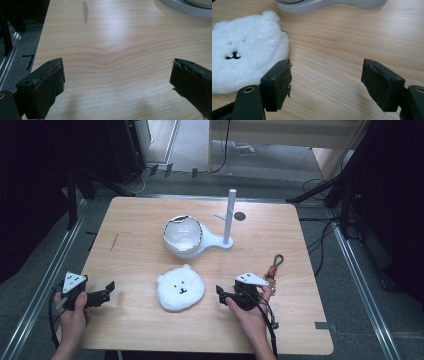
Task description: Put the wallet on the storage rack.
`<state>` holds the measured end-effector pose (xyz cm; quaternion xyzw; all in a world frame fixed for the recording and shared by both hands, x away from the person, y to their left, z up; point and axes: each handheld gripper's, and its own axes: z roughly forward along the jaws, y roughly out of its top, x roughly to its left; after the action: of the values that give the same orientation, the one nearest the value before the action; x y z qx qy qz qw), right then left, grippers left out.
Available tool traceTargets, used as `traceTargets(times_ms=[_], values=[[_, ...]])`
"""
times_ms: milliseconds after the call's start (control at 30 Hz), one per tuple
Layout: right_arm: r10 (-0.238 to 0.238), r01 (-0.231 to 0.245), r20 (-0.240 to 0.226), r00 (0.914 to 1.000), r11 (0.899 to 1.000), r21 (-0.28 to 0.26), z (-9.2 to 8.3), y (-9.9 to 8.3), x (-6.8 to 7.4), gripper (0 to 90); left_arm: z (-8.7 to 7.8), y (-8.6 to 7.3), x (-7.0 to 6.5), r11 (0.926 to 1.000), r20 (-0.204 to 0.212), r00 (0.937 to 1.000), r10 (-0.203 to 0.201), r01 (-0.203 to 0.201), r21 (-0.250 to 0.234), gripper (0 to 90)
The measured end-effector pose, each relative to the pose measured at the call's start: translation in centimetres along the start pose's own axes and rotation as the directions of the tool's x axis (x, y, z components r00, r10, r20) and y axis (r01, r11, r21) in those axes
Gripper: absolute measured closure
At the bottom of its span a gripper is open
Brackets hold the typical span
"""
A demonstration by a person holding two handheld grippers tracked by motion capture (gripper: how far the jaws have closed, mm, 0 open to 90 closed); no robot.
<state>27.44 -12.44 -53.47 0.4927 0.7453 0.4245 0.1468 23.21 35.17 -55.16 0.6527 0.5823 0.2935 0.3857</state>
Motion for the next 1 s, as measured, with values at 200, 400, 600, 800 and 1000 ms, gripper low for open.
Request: traceTargets(times_ms=[200,400,600,800,1000], values=[[0.001,-0.001,-0.019,0.9998,1.000,0.008,0.9,0.4,0.6,24.2,0.0,0.0,0.0,1.0000,0.001,1.0000,-0.003,0.003,0.001,0.4],[0.002,-0.002,-0.035,0.9994,1.000,0.020,1.5,0.6,1.0,23.7,0.0,0.0,0.0,1.0000,0.001,1.0000,-0.003,0.003,0.001,0.4],[0.016,-0.014,-0.061,0.9980,0.999,0.030,2.3,0.9,1.4,20.9,0.0,0.0,0.0,1.0000,0.003,1.0000,-0.004,0.004,0.002,0.4],[0.018,-0.015,-0.076,0.9969,0.999,0.045,3.0,1.2,1.9,19.0,0.0,0.0,0.0,1.0000,0.003,1.0000,-0.005,0.005,0.001,0.4],[0.011,-0.006,-0.092,0.9957,0.998,0.063,3.8,1.6,2.6,16.6,0.0,0.0,0.0,1.0000,0.003,1.0000,-0.004,0.004,0.002,0.4]])
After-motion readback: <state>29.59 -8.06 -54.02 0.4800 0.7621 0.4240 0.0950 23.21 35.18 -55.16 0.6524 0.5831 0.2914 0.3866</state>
